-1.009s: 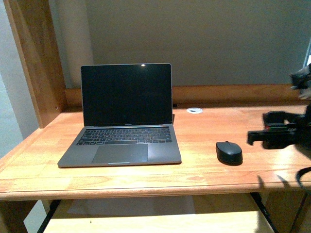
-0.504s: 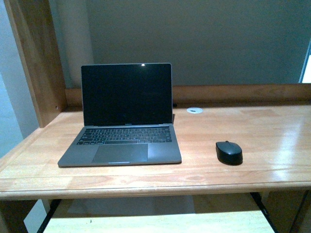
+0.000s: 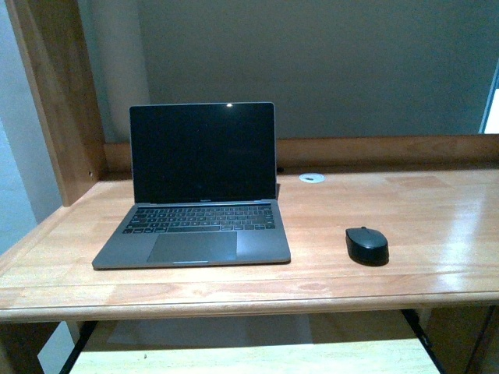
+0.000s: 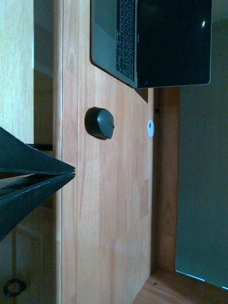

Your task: Place mouse

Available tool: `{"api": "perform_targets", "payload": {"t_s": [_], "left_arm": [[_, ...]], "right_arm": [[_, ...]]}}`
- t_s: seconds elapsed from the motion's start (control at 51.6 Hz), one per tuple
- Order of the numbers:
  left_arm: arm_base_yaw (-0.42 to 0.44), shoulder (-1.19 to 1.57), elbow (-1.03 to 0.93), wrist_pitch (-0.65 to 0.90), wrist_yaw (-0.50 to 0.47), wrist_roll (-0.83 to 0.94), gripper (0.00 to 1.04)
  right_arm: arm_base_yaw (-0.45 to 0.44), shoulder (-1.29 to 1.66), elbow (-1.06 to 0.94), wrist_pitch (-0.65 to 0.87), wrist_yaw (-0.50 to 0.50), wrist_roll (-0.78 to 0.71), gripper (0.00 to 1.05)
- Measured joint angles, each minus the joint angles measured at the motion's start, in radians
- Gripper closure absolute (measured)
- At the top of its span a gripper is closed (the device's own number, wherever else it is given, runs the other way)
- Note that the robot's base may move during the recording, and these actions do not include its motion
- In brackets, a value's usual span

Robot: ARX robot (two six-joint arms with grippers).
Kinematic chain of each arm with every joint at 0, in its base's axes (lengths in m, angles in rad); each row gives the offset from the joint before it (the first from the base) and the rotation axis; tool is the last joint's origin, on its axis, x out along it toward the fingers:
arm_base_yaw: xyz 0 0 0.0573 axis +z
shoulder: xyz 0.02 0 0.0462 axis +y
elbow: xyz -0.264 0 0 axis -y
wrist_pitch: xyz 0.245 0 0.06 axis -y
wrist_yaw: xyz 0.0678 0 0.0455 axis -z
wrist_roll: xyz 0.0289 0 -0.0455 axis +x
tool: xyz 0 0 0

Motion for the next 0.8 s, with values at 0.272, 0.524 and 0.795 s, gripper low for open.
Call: {"api": "perform_targets", "payload": {"t_s": [0.272,0.524,0.795], "left_arm": [[0.000,0.000,0.000,0.000,0.000,0.000,0.07],[0.000,0.000,0.000,0.000,0.000,0.000,0.07],[0.000,0.000,0.000,0.000,0.000,0.000,0.07]], "right_arm": [[0.000,-0.247,-0.048,-0.188,0.000,0.000,1.03],[0.000,-0.430,-0.056,-0.349,0.000,0.000,1.03],[0.000,-0.602,-0.056,-0.506,0.000,0.000,1.03]]}}
